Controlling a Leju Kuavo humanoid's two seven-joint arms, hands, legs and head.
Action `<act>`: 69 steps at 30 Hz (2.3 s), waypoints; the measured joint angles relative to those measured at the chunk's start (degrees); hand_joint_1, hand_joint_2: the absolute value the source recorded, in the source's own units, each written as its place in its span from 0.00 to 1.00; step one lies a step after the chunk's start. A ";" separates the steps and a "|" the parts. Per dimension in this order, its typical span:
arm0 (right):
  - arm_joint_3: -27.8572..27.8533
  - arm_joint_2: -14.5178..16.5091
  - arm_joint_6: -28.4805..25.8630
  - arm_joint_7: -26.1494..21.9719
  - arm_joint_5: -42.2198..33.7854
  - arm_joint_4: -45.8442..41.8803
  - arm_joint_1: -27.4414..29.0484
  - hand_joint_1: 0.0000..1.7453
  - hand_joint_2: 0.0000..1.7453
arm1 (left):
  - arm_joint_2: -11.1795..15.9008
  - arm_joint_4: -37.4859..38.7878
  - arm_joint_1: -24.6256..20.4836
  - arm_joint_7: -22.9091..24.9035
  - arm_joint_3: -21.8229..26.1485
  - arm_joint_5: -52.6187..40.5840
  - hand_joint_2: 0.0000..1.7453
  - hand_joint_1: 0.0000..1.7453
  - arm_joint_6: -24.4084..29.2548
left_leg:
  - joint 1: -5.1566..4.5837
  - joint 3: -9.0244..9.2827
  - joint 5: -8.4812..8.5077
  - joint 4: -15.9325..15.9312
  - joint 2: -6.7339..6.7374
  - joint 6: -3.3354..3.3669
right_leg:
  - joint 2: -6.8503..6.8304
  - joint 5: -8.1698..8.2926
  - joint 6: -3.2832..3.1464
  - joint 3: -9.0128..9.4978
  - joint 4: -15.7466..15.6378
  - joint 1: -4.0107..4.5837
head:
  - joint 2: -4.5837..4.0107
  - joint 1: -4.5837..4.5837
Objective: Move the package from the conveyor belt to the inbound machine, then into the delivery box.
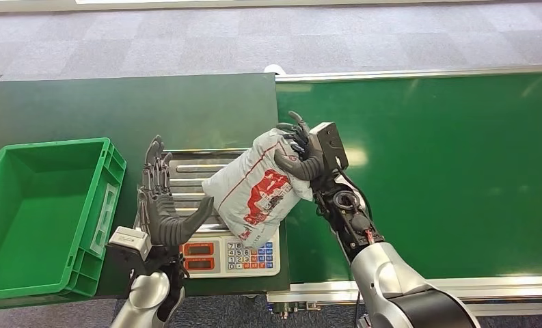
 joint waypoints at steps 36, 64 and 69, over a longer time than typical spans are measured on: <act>2.62 -1.69 -49.86 0.08 29.29 -62.05 32.74 0.00 1.00 | -2.93 6.62 -10.43 23.48 -1.71 -24.07 1.00 0.00 -11.79 | 0.00 -0.06 -0.01 -0.01 -0.12 0.00 | -0.03 -0.01 0.00 -0.01 -0.01 -0.01 | 0.00 -0.01; 15.02 -3.07 -41.76 2.64 24.31 -63.40 40.08 0.00 1.00 | -8.42 45.84 -29.81 32.43 1.21 -35.53 1.00 0.98 -22.67 | 0.00 0.22 0.02 -0.02 -0.17 -0.03 | -0.06 -0.01 -0.01 0.32 -0.01 -0.01 | 0.00 -0.01; 14.99 -3.28 -41.73 2.70 23.80 -63.12 40.18 0.00 1.00 | -8.40 44.41 -28.82 27.17 3.98 -30.84 1.00 1.00 -18.68 | 0.00 0.23 0.03 -0.02 -0.15 -0.02 | -0.05 0.00 0.00 0.32 -0.01 -0.01 | 0.00 -0.01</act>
